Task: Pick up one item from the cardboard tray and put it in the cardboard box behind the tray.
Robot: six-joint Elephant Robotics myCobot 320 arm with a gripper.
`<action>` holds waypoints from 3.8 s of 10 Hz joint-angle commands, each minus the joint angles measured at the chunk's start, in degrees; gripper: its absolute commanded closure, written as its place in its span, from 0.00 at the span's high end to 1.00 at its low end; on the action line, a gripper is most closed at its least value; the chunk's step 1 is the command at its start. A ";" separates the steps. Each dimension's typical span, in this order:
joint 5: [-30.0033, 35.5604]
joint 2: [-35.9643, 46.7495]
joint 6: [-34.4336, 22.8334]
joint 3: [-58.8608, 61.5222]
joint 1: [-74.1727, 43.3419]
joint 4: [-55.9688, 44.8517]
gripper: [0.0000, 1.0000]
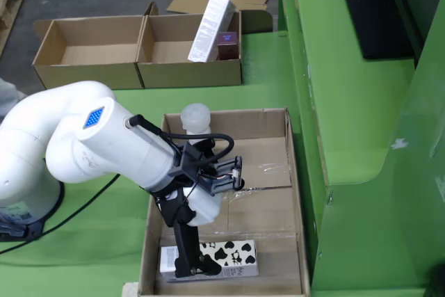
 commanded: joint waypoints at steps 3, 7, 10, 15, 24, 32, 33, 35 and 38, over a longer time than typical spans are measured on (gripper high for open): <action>3.19 5.63 -1.26 3.69 2.47 -13.45 1.00; 3.13 4.26 -0.33 3.69 4.02 -16.38 1.00; 3.30 -0.17 -0.04 3.69 3.47 -16.74 1.00; 3.40 -5.44 0.62 3.69 2.44 -12.98 1.00; 4.49 -10.46 0.70 3.69 -0.01 -9.13 1.00; 4.36 -1.90 0.87 -25.26 0.73 6.47 1.00; 4.51 -1.09 0.82 -29.35 0.86 9.47 1.00; 4.43 -1.40 0.90 -29.70 0.96 9.86 1.00; 4.01 -3.44 1.76 -27.12 1.23 8.29 1.00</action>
